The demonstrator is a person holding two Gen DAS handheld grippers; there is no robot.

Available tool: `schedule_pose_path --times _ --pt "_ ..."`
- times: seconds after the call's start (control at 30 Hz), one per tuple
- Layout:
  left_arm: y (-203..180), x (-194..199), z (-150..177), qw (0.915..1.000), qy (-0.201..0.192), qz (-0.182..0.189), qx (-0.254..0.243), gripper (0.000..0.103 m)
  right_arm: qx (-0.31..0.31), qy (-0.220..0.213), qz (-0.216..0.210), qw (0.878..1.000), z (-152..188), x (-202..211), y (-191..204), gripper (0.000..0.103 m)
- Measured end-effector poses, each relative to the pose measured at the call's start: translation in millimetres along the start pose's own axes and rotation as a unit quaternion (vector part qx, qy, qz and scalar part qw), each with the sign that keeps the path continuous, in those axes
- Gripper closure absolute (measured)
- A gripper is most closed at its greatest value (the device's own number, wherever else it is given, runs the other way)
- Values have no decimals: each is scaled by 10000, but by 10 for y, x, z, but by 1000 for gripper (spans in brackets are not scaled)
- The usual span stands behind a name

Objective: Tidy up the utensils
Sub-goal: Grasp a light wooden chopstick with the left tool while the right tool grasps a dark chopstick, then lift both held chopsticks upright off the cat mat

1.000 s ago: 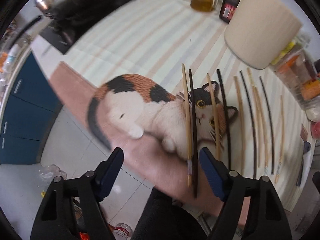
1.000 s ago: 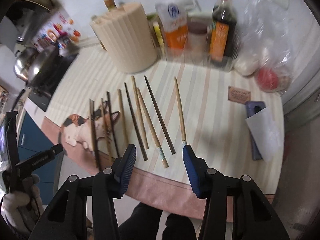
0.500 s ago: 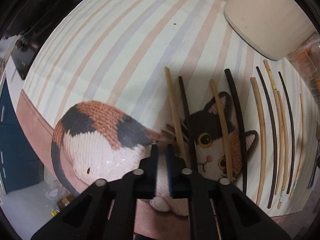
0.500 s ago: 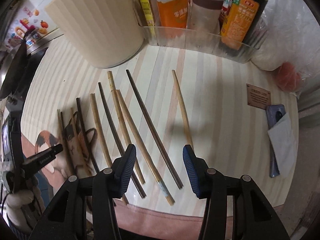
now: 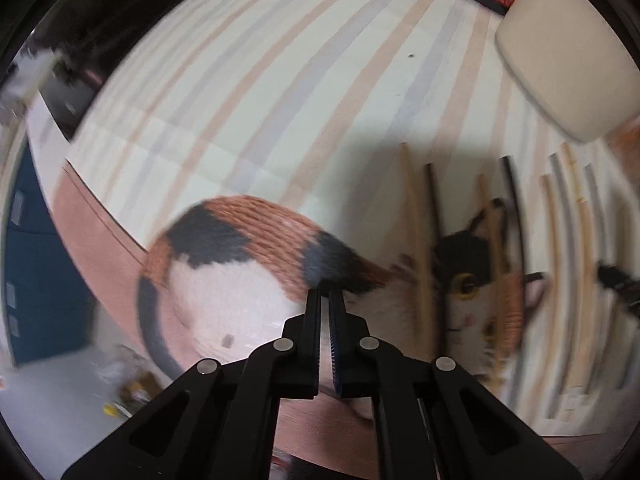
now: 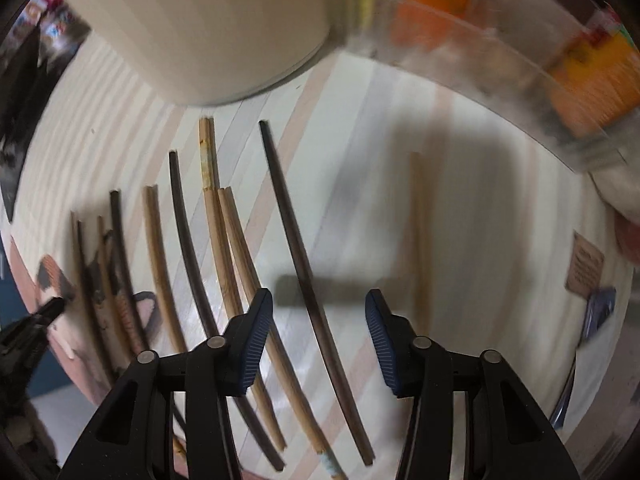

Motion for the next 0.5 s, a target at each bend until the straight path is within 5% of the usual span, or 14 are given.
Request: schedule_pose_path --times 0.17,0.4,0.5 --pt "-217 -6 49 9973 246 639 266 95 -6 30 161 9999 35 47 -72 94" --pt "-351 -11 -57 9995 25 309 -116 94 -269 255 87 9993 269 147 -272 97" --pt "-355 36 -116 9986 124 508 33 94 -354 296 44 9989 311 184 -322 97"
Point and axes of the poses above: each gripper's, at about its wrist camera, not at the fingertips, and x roughly against the way its jaws point, y to its left, z to its underside, the point moved 10 cm from there along -x, roughly the way its jaws point, and after that the axes turned 9 degrees about -y, right-handed, at the moved point
